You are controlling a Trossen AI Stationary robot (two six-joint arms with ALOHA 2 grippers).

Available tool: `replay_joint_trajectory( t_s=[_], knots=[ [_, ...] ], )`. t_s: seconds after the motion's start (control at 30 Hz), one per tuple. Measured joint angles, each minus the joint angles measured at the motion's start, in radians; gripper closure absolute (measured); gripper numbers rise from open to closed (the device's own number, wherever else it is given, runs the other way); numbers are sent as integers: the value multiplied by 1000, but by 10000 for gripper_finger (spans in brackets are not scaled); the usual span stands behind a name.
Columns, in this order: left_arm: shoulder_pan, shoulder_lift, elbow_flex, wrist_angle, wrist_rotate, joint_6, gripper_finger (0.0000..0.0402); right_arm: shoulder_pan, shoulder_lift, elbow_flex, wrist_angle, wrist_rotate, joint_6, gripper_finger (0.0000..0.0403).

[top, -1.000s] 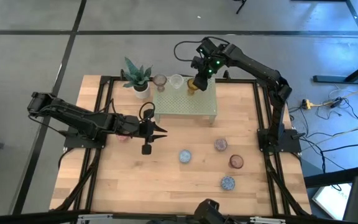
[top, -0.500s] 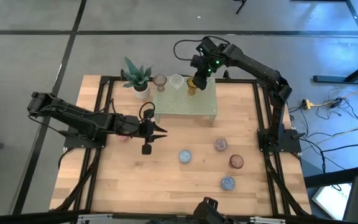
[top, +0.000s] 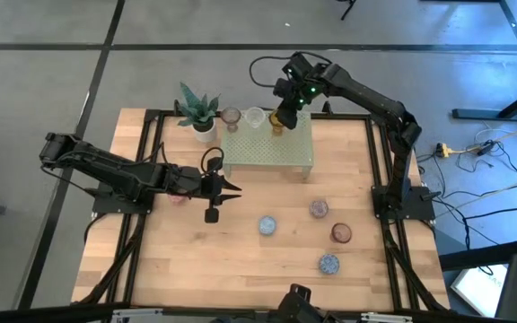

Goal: Pick & Place candle stick holders
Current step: Put the yellow glass candle holder on the shelf

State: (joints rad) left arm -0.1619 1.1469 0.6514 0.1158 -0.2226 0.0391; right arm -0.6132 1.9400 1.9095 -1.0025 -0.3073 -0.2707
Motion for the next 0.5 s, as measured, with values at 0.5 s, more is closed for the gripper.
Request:
replay_joint_trajectory(
  t_s=[0.5],
  knots=[
    [0,0,0,0,0,-1,327,1,0,0,-8,0,-3,285]
  ],
)
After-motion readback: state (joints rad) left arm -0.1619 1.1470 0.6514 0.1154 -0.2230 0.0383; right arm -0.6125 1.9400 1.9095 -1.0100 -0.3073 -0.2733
